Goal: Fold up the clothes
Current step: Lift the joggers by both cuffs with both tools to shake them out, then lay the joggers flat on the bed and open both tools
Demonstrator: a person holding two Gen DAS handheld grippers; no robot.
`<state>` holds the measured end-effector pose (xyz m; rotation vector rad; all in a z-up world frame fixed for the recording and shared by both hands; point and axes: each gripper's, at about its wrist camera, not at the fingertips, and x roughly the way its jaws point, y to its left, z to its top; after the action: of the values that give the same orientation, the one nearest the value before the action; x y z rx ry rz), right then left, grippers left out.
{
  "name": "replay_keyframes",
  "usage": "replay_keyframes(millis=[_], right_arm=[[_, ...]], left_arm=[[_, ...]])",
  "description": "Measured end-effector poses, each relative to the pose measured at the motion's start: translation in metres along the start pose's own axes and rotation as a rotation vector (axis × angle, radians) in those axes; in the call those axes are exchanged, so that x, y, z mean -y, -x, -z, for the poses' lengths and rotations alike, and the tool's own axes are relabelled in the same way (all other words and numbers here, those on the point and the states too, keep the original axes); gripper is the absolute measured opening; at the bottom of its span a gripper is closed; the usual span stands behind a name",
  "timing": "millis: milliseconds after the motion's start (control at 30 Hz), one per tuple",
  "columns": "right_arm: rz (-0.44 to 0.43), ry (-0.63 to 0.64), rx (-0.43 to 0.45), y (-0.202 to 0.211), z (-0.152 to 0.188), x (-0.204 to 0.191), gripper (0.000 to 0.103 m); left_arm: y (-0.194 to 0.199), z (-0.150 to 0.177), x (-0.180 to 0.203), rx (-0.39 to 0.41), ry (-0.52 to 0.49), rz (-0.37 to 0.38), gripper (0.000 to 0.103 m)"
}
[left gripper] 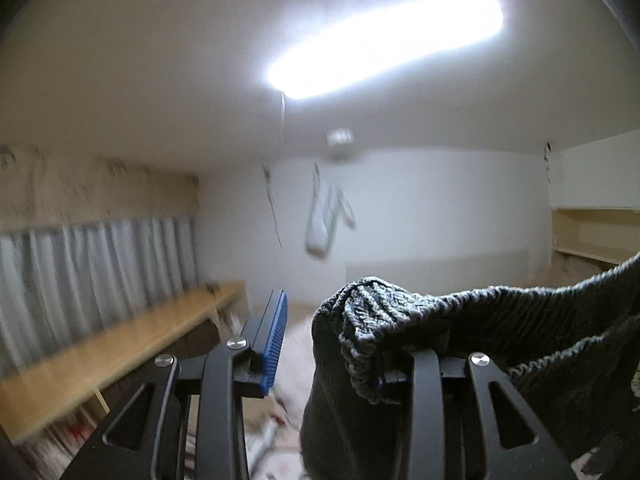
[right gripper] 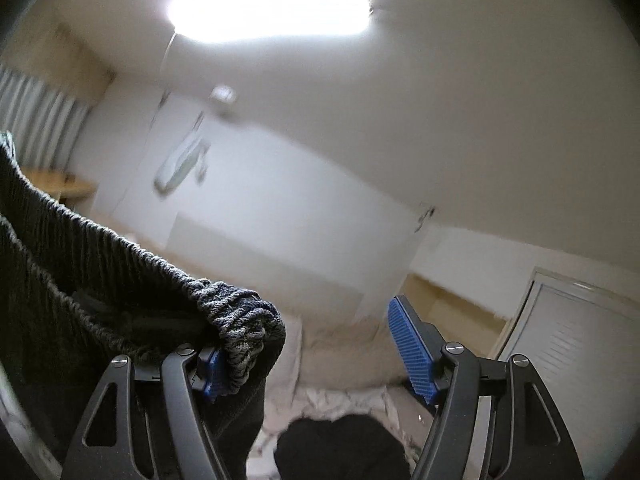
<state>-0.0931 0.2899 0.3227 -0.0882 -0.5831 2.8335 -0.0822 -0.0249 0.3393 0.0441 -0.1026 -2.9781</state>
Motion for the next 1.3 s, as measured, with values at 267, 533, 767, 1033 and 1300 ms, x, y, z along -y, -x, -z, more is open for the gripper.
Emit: replay_keyframes(millis=[267,533,767,1033,1300], right_arm=[[-0.054,0.06,-0.082,0.025,0.094,-0.039,0.086],[-0.289,0.179,-0.663,0.053,0.399,-0.153,0.086],[-0.253,0.32,-0.77,0.084,0.497,-0.206,0.086],[-0.184,0.383,-0.723,0.092,0.487,-0.201,0.086],[-0.164,0.396,-0.717,0.102,0.493,-0.187,0.086]], left_arm=[[0.035,0.141,-0.007,-0.141,-0.058,-0.026,0.038],[0.07,0.477,0.008,-0.756,-0.129,-0.067,0.042],[0.078,0.542,0.014,-0.84,-0.208,-0.101,0.045],[0.094,0.534,0.019,-0.815,-0.232,-0.098,0.047],[0.117,0.517,0.025,-0.781,-0.254,-0.078,0.047]])
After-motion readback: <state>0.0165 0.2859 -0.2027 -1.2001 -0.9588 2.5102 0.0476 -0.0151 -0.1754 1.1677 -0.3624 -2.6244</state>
